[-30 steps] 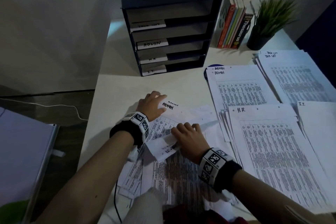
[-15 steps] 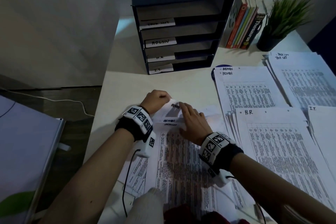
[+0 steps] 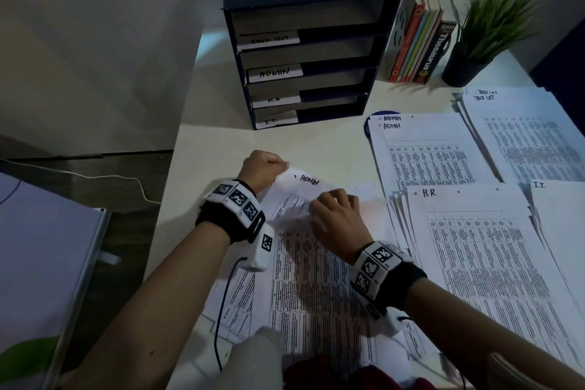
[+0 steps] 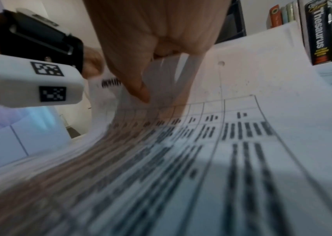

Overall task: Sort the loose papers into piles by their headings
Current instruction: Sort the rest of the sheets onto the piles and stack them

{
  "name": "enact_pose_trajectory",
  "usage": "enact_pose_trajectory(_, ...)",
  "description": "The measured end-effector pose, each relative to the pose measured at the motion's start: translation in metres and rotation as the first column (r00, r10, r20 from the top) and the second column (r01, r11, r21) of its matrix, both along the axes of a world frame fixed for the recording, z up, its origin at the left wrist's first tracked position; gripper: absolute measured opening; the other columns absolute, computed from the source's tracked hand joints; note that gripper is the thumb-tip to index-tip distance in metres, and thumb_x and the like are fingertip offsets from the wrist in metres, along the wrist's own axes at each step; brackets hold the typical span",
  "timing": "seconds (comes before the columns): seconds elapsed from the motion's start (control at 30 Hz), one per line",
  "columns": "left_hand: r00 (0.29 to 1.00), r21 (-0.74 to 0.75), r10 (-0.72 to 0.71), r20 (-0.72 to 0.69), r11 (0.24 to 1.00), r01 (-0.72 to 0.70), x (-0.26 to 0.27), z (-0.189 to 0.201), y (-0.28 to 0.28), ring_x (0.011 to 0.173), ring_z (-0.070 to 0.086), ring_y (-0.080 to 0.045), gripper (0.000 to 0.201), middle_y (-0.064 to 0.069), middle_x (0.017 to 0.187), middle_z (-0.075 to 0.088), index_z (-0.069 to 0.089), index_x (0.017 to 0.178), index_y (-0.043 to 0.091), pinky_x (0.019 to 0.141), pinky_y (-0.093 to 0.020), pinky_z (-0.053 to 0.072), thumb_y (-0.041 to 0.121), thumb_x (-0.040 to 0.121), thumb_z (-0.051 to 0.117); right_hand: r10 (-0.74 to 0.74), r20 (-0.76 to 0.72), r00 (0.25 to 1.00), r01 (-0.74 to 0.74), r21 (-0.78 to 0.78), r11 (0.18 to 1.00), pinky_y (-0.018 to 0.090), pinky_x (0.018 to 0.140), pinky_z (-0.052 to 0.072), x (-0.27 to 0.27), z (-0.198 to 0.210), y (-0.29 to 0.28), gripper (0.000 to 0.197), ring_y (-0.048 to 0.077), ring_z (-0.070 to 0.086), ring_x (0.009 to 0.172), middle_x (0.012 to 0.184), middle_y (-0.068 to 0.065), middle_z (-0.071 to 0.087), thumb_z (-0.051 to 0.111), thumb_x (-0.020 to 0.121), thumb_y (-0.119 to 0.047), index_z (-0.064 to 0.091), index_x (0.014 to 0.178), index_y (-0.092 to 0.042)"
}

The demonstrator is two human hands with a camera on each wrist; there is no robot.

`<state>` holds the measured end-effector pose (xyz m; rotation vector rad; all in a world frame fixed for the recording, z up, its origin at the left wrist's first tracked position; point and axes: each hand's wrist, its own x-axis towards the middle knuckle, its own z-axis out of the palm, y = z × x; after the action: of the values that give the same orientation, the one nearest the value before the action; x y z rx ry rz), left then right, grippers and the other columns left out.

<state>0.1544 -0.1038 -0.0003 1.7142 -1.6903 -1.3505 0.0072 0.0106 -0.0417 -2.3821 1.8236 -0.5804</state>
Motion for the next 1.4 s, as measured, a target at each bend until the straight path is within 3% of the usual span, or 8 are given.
enact_pose_trajectory(0.2, 0.929, -0.434, -0.005, 0.369, 0.883, 0.177, -0.003, -0.005, 0.013, 0.108, 0.059, -0.019, 0.022, 0.003, 0.124, 0.062, 0.073, 0.096, 0.011, 0.088, -0.027, 0.043, 0.026, 0.090, 0.057, 0.056, 0.016, 0.998, -0.053, -0.136, 0.989, 0.035, 0.076, 0.034, -0.003, -0.003, 0.004, 0.038, 0.018, 0.061, 0.060, 0.067, -0.003, 0.063, 0.081, 0.061, -0.017, 0.049, 0.081, -0.022)
enact_pose_trajectory(0.33, 0.965, -0.529, -0.011, 0.264, 0.835, 0.154, -0.001, -0.008, 0.017, 0.086, 0.059, -0.020, 0.016, -0.005, 0.102, 0.063, 0.073, 0.086, 0.005, 0.073, -0.027, 0.042, 0.018, 0.085, 0.064, -0.091, 0.053, 0.994, 0.096, -0.097, 0.991, 0.035, 0.059, 0.044, -0.009, 0.001, 0.000, 0.034, 0.023, 0.060, 0.061, 0.071, 0.003, 0.061, 0.089, 0.050, -0.012, 0.061, 0.070, -0.013)
enact_pose_trajectory(0.5, 0.898, -0.006, -0.439, 0.044, 0.898, 0.439, 0.014, 0.002, 0.024, 0.068, 0.052, -0.005, 0.022, -0.007, 0.077, 0.058, 0.063, 0.077, 0.001, 0.073, -0.024, 0.039, 0.014, 0.091, 0.054, -0.139, 0.063, 0.988, 0.145, -0.112, 0.983, 0.043, 0.072, 0.046, -0.015, -0.003, 0.007, 0.019, 0.027, 0.040, 0.102, 0.113, 0.018, 0.062, 0.075, 0.061, -0.021, 0.062, 0.071, -0.012)
enact_pose_trajectory(0.7, 0.879, 0.183, -0.474, -0.039, 0.862, 0.473, 0.020, -0.018, 0.035, 0.108, 0.053, -0.017, 0.088, 0.000, 0.121, 0.059, 0.070, 0.094, 0.023, 0.102, -0.034, 0.034, 0.092, 0.048, 0.040, 0.019, 0.021, 1.000, -0.015, -0.162, 0.987, 0.036, 0.084, 0.027, -0.019, -0.009, 0.018, 0.048, 0.017, 0.065, 0.074, 0.073, -0.003, 0.066, 0.081, 0.049, -0.004, 0.048, 0.079, -0.024)
enact_pose_trajectory(0.83, 0.907, 0.160, -0.420, -0.031, 0.894, 0.419, 0.020, -0.023, 0.030, 0.083, 0.056, -0.015, 0.105, -0.007, 0.091, 0.058, 0.064, 0.091, 0.006, 0.080, -0.016, 0.044, 0.096, 0.040, 0.041, 0.014, 0.080, 0.997, -0.002, -0.146, 0.989, 0.032, 0.080, 0.026, -0.018, -0.005, 0.025, 0.020, 0.014, 0.061, 0.059, 0.065, -0.006, 0.061, 0.052, 0.072, -0.016, 0.037, 0.082, -0.025)
enact_pose_trajectory(1.03, 0.857, 0.223, -0.513, -0.045, 0.831, 0.509, 0.023, -0.028, 0.033, 0.072, 0.046, -0.016, 0.095, -0.011, 0.076, 0.053, 0.065, 0.081, -0.010, 0.070, -0.026, 0.033, 0.080, 0.051, 0.063, -0.119, 0.260, 0.958, 0.117, 0.023, 0.993, 0.037, 0.078, 0.034, -0.012, 0.001, 0.017, 0.069, 0.023, 0.055, 0.089, 0.101, 0.012, 0.061, 0.075, 0.069, -0.010, 0.032, 0.123, -0.020)
enact_pose_trajectory(1.17, 0.800, 0.265, -0.599, -0.028, 0.767, 0.584, 0.024, -0.013, 0.037, 0.038, 0.032, -0.002, 0.051, -0.001, 0.044, 0.053, 0.055, 0.055, 0.006, 0.051, -0.016, 0.027, 0.055, 0.066, 0.066, -0.144, 0.183, 0.973, 0.168, -0.125, 0.978, 0.043, 0.071, 0.044, -0.014, -0.003, 0.018, 0.054, 0.020, 0.035, 0.090, 0.105, 0.007, 0.043, 0.077, 0.058, -0.017, 0.043, 0.098, -0.023)
enact_pose_trajectory(1.4, 0.771, 0.393, -0.625, -0.124, 0.682, 0.617, 0.028, -0.010, 0.045, 0.070, 0.055, -0.021, 0.084, -0.013, 0.082, 0.064, 0.069, 0.086, 0.001, 0.074, -0.032, 0.044, 0.077, 0.049, 0.067, 0.009, 0.041, 0.999, -0.004, -0.121, 0.993, 0.032, 0.079, 0.026, -0.021, -0.013, 0.031, 0.058, 0.020, 0.058, 0.072, 0.076, 0.000, 0.061, 0.074, 0.042, -0.002, 0.036, 0.082, -0.023)
